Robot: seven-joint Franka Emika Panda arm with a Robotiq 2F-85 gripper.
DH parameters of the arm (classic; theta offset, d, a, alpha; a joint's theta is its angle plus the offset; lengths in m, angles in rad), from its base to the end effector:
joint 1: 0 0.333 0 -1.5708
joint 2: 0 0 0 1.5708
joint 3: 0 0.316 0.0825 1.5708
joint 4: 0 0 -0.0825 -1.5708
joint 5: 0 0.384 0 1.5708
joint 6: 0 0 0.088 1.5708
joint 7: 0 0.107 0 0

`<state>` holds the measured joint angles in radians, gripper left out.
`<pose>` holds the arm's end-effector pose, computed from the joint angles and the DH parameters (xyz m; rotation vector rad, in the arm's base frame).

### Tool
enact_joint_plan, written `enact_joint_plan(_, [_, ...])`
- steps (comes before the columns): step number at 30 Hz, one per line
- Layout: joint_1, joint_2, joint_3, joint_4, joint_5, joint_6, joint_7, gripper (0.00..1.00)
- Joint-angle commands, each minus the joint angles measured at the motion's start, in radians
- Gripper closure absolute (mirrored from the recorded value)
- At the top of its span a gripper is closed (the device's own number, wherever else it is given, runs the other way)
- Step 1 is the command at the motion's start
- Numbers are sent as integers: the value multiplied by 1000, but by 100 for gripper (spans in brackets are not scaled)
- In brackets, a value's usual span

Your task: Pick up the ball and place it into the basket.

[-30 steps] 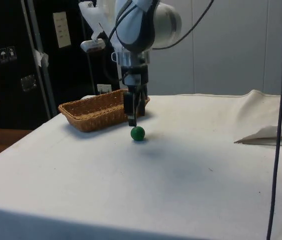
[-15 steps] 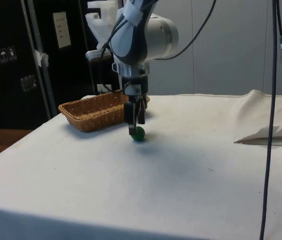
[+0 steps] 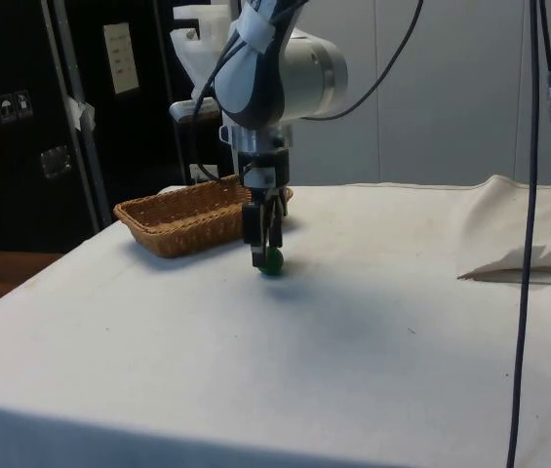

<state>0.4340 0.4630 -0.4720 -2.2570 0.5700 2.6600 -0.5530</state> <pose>0.5327 -0.0448 0.1784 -3.0921 -0.0830 -0.0791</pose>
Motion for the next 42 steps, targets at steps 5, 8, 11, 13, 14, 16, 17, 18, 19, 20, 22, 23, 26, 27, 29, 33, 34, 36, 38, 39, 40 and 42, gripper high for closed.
enact_joint_plan(5, [-1,0,1,0,1,0,-1,67])
enact_joint_plan(8, [-1,0,1,0,1,0,-1,94])
enact_joint_plan(11, [-1,0,1,0,1,-1,-1,99])
enact_joint_plan(13, [-1,0,1,0,1,-1,-1,99])
enact_joint_plan(14, [-1,0,1,0,1,-1,-1,99])
enact_joint_plan(16, [-1,0,1,0,1,-1,0,99])
enact_joint_plan(17, [6,-12,-8,-1,-10,-9,8,99])
enact_joint_plan(18, [9,-18,-12,-2,-15,-12,11,99])
enact_joint_plan(19, [12,-25,-15,-3,-19,-14,14,99])
enact_joint_plan(20, [13,-32,-17,-4,-23,-18,17,99])
enact_joint_plan(22, [15,-45,-20,-6,-30,-24,21,99])
enact_joint_plan(23, [3,-34,-4,1,-9,-14,4,99])
enact_joint_plan(26, [17,-67,-25,-9,-44,-35,30,99])
enact_joint_plan(27, [16,-81,-26,-10,-54,-42,38,99])
enact_joint_plan(29, [15,-99,-28,-11,-66,-51,45,99])
enact_joint_plan(33, [13,-131,-30,-12,-94,-68,66,99])
enact_joint_plan(34, [12,-138,-30,-12,-100,-73,70,99])
enact_joint_plan(36, [12,-154,-33,-11,-114,-83,82,99])
enact_joint_plan(38, [11,-168,-35,-11,-124,-92,92,99])
enact_joint_plan(39, [11,-182,-37,-7,-134,-102,102,99])
enact_joint_plan(40, [11,-182,-37,-7,-134,-102,102,99])
enact_joint_plan(42, [11,-188,-38,-6,-138,-106,106,99])
